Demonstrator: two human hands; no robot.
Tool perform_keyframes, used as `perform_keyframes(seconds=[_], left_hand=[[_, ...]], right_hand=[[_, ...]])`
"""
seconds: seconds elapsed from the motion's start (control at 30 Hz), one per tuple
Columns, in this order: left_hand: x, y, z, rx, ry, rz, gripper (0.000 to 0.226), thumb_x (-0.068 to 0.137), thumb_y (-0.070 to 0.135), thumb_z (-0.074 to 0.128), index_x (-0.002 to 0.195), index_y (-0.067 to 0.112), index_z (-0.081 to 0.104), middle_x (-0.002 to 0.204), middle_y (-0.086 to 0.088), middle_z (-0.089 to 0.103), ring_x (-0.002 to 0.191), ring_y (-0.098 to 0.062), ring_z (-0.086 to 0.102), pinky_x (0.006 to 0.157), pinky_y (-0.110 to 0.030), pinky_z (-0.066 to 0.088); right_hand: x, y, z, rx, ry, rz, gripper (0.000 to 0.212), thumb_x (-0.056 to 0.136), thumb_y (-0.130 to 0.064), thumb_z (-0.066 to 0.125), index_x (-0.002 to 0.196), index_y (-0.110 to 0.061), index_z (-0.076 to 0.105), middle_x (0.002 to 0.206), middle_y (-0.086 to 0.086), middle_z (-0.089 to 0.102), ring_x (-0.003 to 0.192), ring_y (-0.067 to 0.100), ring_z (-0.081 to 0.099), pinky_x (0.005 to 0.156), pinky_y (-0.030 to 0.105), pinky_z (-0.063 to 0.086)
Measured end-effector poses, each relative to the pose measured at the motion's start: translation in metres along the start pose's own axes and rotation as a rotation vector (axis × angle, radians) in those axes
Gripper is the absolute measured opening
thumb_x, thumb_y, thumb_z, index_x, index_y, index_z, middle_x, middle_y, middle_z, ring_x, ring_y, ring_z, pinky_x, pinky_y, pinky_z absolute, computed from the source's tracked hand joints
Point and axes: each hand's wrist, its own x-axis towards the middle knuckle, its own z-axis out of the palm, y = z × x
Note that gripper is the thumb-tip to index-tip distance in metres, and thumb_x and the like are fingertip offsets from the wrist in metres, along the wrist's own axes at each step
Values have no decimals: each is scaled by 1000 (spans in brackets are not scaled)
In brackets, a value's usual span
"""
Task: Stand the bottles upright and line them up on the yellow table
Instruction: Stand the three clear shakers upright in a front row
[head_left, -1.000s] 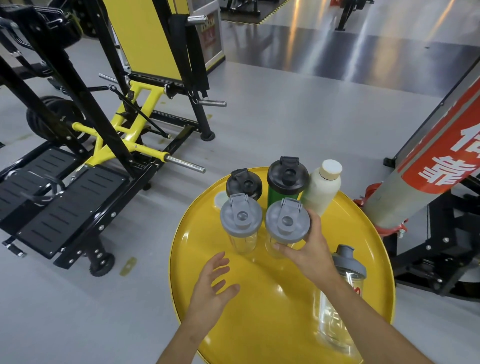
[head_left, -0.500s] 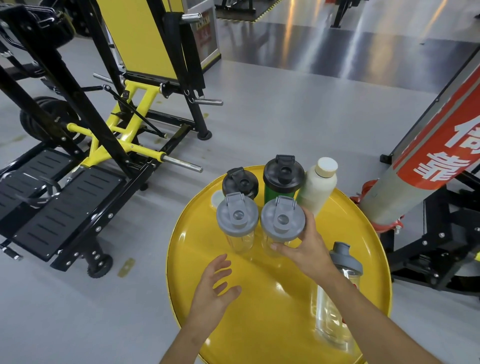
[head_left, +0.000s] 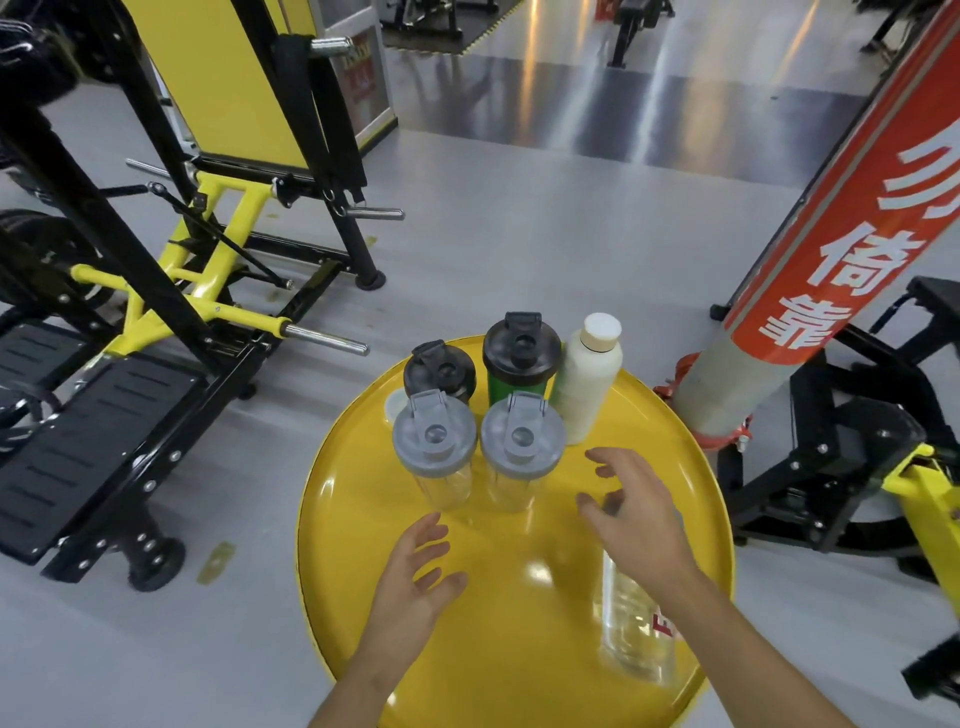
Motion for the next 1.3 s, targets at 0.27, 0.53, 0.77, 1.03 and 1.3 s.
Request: perform_keyframes(seconds=[0.27, 0.53, 0.77, 1.03, 1.3], left_hand=[[1, 0, 12, -2, -41, -19, 69, 67, 15, 79, 131, 31, 57, 127, 4, 64, 117, -10, 62, 107, -50, 47], [1, 3, 24, 22, -91, -31, 63, 81, -3, 77, 129, 31, 56, 128, 5, 63, 117, -8, 61, 107, -47, 47], [0, 4, 25, 24, -100, -32, 63, 82, -4, 76, 130, 31, 56, 128, 5, 62, 114, -4, 61, 108, -46, 47], [-3, 4, 24, 24, -103, -43, 68, 69, 16, 79, 131, 32, 56, 128, 5, 63, 112, 0, 62, 108, -48, 46], [1, 4, 22, 33, -98, -50, 66, 76, 7, 81, 132, 30, 55, 128, 5, 63, 112, -1, 62, 108, -48, 47]], right_hand=[[-23, 36, -29, -56, 161, 124, 26, 87, -17, 75, 111, -25, 67, 108, -12, 57, 97, 8, 63, 79, 16, 48], [-41, 51, -27, -31, 190, 345, 39, 84, -41, 76, 114, -28, 54, 110, -8, 46, 94, 16, 57, 76, 37, 50], [-37, 52, -19, -86, 85, 424, 74, 76, -67, 72, 131, -24, 48, 121, -2, 47, 96, 19, 58, 78, 38, 50], [-29, 44, -14, -10, -105, 538, 100, 66, -82, 67, 144, -30, 33, 107, -3, 67, 93, 22, 66, 76, 40, 54], [-24, 43, -15, 62, -86, 505, 103, 58, -80, 75, 143, -35, 37, 100, -12, 65, 93, 18, 68, 83, 44, 57]])
